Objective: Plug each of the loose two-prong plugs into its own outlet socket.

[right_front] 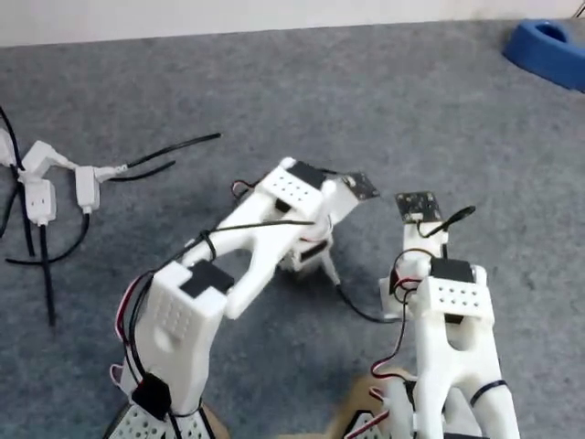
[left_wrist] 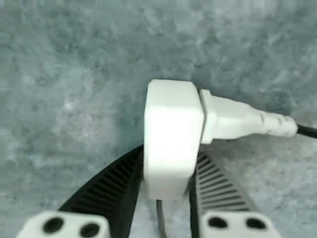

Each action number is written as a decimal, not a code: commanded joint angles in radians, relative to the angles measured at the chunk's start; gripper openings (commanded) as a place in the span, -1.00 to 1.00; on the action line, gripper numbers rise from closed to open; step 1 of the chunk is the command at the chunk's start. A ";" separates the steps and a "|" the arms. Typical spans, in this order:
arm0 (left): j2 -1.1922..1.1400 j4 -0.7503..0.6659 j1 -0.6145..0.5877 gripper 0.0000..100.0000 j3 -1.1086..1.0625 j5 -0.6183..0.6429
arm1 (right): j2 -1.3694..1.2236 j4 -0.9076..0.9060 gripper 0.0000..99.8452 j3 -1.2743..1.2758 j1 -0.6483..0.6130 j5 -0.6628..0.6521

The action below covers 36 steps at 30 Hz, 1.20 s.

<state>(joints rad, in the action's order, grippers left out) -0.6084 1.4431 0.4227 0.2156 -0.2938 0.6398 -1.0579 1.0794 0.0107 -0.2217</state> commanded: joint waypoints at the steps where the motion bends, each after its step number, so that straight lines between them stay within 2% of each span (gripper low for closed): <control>1: -0.004 0.123 -0.150 -0.83 0.266 -0.054 | 0.027 0.013 -0.21 0.004 -0.004 -0.012; 4: -0.013 0.232 -0.265 -0.84 0.489 -0.087 | 0.027 0.013 -0.21 0.004 -0.005 -0.012; 8: -0.013 0.290 -0.406 -0.83 0.685 -0.155 | 0.027 0.013 -0.21 0.002 -0.008 -0.012; 17: -0.015 0.259 -0.613 -0.83 0.753 -0.219 | 0.027 0.007 -0.21 0.005 -0.056 -0.006; 20: -0.030 0.232 -0.651 -0.75 0.757 -0.213 | 0.027 0.007 -0.21 0.007 -0.056 -0.006; 23: -0.058 0.207 -0.685 -0.57 0.763 -0.160 | 0.027 0.007 -0.21 0.007 -0.056 -0.008; 29: -0.130 0.209 -0.697 -0.26 0.848 -0.158 | 0.027 0.007 -0.21 0.007 -0.058 -0.011; 36: -0.145 0.210 -0.611 -0.26 0.947 -0.153 | 0.027 0.012 -0.21 -0.004 -0.058 -0.005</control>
<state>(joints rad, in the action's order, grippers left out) -0.7741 1.6594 -0.2570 1.0978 -0.4595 0.6398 -1.0579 1.0886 -0.0384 -0.2217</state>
